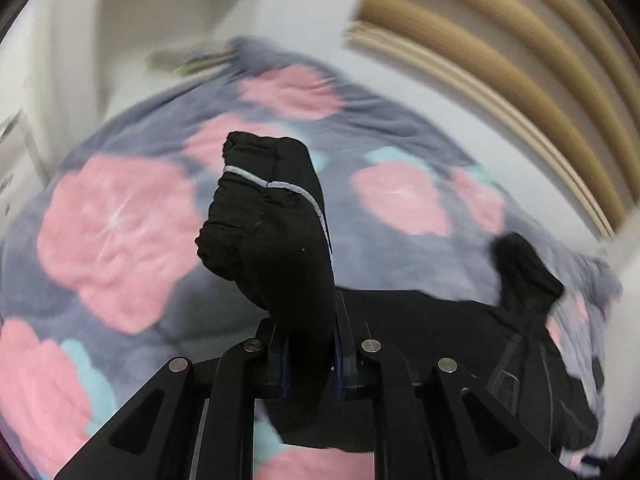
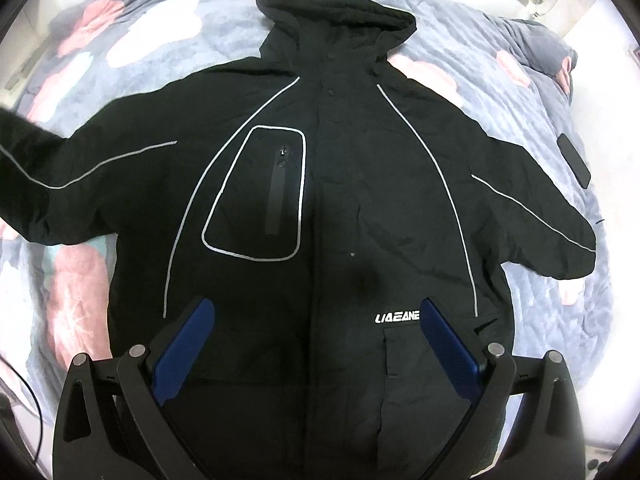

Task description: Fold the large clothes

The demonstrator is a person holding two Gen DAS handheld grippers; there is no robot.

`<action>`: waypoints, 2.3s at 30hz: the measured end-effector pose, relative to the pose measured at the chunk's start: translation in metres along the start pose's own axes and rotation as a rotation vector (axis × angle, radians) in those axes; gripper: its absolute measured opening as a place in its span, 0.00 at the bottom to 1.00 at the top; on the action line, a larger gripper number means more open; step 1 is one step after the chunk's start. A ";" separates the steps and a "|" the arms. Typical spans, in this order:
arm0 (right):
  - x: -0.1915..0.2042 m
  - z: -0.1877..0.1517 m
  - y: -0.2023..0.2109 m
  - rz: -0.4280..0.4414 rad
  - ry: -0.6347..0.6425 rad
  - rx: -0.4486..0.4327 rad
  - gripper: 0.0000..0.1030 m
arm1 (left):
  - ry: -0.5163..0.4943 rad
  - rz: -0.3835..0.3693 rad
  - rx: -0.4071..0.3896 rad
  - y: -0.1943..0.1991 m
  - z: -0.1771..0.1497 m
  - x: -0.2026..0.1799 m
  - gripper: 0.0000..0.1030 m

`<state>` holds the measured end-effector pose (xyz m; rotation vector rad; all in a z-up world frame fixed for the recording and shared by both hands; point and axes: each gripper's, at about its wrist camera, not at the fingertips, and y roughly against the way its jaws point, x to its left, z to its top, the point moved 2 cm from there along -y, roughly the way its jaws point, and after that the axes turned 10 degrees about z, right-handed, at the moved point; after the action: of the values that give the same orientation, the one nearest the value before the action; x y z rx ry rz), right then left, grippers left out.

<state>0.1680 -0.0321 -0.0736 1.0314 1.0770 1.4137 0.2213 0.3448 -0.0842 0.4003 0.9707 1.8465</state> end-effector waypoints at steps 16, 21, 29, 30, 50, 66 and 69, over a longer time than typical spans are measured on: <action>-0.079 -0.022 0.010 0.018 -0.217 -0.042 1.00 | -0.454 -0.437 0.121 0.036 -0.087 -0.271 0.15; -0.107 -0.033 0.006 -0.006 -0.276 -0.036 1.00 | -0.541 -0.397 0.261 -0.015 -0.144 -0.322 0.15; -0.137 -0.039 -0.005 0.003 -0.338 -0.011 1.00 | -0.657 -0.327 0.501 -0.088 -0.221 -0.336 0.46; -0.137 -0.037 -0.006 0.007 -0.335 -0.011 1.00 | -0.650 -0.341 0.518 -0.087 -0.225 -0.334 0.47; -0.066 0.076 -0.113 0.243 -0.076 -0.010 0.96 | -0.377 -0.331 0.465 -0.002 -0.146 -0.189 0.64; -0.074 0.079 -0.118 0.363 -0.003 -0.078 0.32 | -0.502 -0.222 0.389 -0.009 -0.143 -0.221 0.64; -0.095 0.084 -0.086 0.343 -0.018 -0.155 0.32 | -0.505 -0.231 0.363 -0.005 -0.138 -0.229 0.64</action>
<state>0.2777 -0.1141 -0.1423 1.1501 0.7863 1.7285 0.2441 0.0853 -0.1423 0.8868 0.9455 1.2684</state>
